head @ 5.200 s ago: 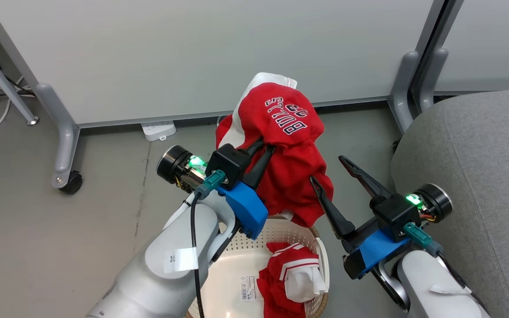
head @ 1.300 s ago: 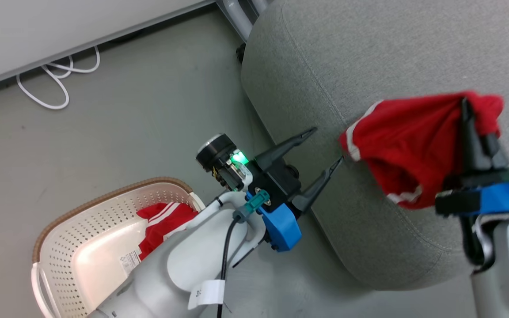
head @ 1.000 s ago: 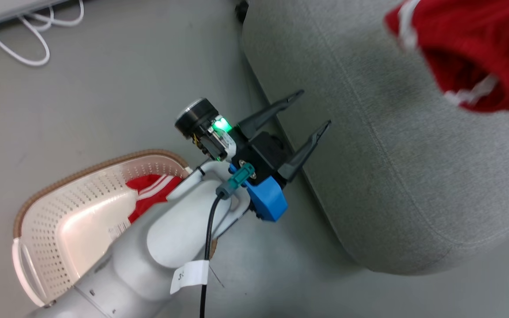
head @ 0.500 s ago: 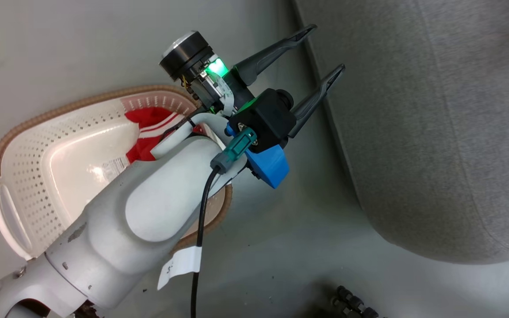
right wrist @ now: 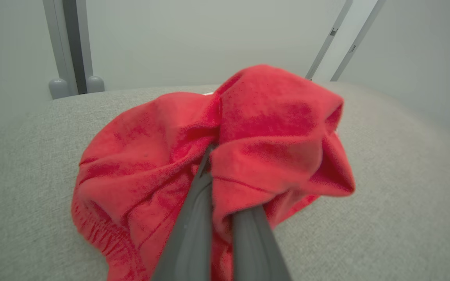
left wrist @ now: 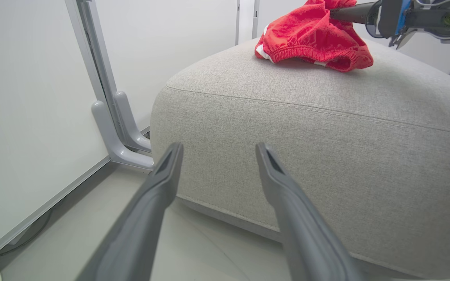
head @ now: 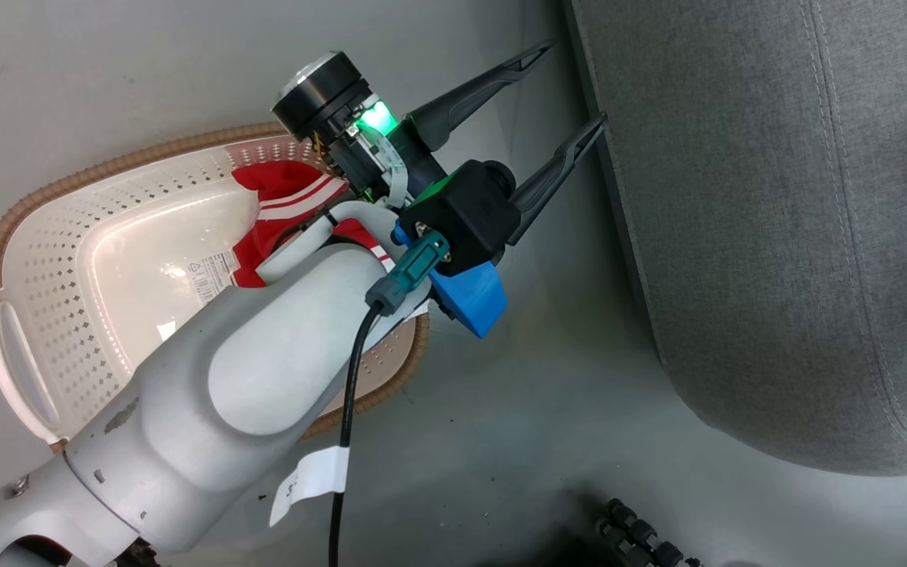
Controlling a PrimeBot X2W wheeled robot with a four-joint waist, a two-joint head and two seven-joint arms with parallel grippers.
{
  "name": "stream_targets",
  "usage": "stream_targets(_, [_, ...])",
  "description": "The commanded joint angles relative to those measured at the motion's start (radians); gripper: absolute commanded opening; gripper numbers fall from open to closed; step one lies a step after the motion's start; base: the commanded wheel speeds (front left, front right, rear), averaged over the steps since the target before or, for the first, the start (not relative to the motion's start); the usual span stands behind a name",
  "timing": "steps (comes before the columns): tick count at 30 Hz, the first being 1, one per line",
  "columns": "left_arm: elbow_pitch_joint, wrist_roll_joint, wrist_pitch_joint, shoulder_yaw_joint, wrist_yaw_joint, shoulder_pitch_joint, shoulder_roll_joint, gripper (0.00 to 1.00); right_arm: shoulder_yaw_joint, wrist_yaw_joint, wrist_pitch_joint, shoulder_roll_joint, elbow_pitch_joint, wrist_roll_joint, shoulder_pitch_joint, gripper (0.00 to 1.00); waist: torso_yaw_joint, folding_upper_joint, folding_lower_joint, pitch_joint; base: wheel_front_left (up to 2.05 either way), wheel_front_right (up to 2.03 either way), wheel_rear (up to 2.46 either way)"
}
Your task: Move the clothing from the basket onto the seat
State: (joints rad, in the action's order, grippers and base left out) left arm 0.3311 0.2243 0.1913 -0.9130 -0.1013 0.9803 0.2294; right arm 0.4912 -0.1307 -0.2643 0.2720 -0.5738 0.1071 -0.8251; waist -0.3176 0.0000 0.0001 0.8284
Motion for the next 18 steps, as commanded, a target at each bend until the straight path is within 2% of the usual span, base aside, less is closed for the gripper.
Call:
stream_targets(1, [-0.003,0.003,0.003,0.003,0.007,-0.003,0.007,1.0,-0.003,0.0,-0.001,-0.012,-0.012,0.004,0.017,0.0,0.0,0.0,-0.0001,-0.003,0.0,0.0,0.0])
stream_targets(5, [0.001,0.009,0.004,-0.001,0.008,-0.005,0.009,1.0,-0.011,0.0,-0.001,-0.028,-0.048,0.014,0.018,0.0,0.003,0.0,-0.0001,-0.01,0.0,0.0,0.0])
stream_targets(6, [0.002,0.011,0.006,-0.002,0.009,-0.007,0.008,1.0,-0.012,0.0,-0.001,-0.029,-0.051,0.013,0.018,0.28,0.003,0.0,-0.0001,-0.013,0.0,0.0,0.0])
stream_targets(7, [0.005,0.013,0.007,-0.003,0.01,-0.008,0.007,1.0,-0.01,0.0,-0.001,-0.03,-0.047,0.012,0.021,0.66,0.003,0.0,-0.0001,-0.017,0.0,0.0,0.0])
stream_targets(8, [0.007,0.014,0.01,-0.003,0.009,-0.009,0.005,1.0,-0.003,0.0,-0.001,-0.033,-0.042,0.015,0.025,1.0,0.005,0.0,-0.0001,-0.023,0.0,0.0,0.0])
stream_targets(18, [0.061,0.057,0.063,0.017,0.03,-0.073,-0.026,1.0,0.024,0.0,-0.001,-0.081,0.109,-0.02,0.217,1.0,0.006,0.0,-0.0001,-0.184,0.0,0.0,0.0])
